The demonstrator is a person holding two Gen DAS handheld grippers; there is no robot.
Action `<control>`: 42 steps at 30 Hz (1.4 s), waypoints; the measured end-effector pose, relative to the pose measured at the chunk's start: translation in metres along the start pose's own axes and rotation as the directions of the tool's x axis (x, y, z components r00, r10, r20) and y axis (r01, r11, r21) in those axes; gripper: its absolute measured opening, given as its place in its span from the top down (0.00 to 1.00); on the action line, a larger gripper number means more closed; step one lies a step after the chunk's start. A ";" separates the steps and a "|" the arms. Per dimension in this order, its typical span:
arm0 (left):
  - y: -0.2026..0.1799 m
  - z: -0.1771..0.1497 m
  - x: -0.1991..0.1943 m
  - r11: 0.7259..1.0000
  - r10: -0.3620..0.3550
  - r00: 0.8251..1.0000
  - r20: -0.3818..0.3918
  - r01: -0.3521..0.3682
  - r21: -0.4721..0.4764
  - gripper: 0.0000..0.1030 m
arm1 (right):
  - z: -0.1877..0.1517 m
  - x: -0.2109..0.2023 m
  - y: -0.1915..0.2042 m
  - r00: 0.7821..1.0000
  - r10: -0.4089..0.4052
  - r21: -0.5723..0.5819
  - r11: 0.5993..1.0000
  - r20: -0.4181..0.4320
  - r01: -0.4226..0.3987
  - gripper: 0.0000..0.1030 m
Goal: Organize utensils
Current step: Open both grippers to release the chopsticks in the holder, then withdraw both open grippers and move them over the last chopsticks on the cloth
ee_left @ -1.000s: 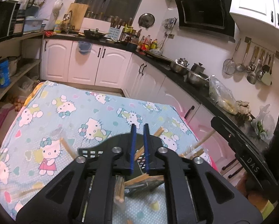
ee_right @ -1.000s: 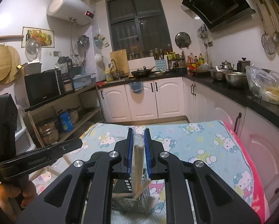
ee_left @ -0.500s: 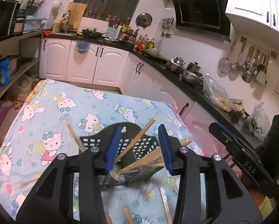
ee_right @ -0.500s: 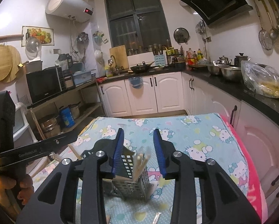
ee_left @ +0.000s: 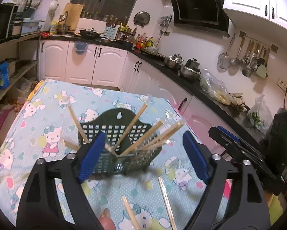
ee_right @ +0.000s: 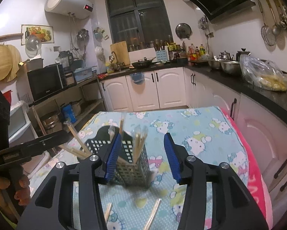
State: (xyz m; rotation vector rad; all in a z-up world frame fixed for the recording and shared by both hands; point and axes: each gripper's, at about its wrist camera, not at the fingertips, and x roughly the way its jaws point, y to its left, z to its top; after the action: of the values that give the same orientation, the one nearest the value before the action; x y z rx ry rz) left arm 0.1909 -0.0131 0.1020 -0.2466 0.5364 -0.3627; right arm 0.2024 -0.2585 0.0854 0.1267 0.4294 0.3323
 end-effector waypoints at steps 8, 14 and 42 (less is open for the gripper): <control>0.002 -0.017 -0.006 1.000 0.011 1.000 -0.017 -0.011 -0.015 0.12 | -0.020 -0.007 0.001 0.999 0.007 0.013 1.000 -0.041 -0.006 0.50; 0.004 -0.028 -0.009 1.000 0.022 0.999 -0.031 -0.022 -0.020 0.11 | -0.031 -0.008 0.001 0.998 0.009 0.016 1.000 -0.067 -0.008 0.49; 0.021 -0.103 0.013 0.995 0.073 0.973 -0.218 -0.086 -0.051 0.11 | -0.088 0.032 -0.013 0.956 0.021 0.016 1.000 -0.291 -0.017 0.49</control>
State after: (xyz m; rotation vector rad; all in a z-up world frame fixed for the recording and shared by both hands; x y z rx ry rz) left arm 0.1517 -0.0131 0.0034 -0.2448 0.7698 -0.2972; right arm 0.1959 -0.2552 -0.0083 0.0951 0.7233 0.3683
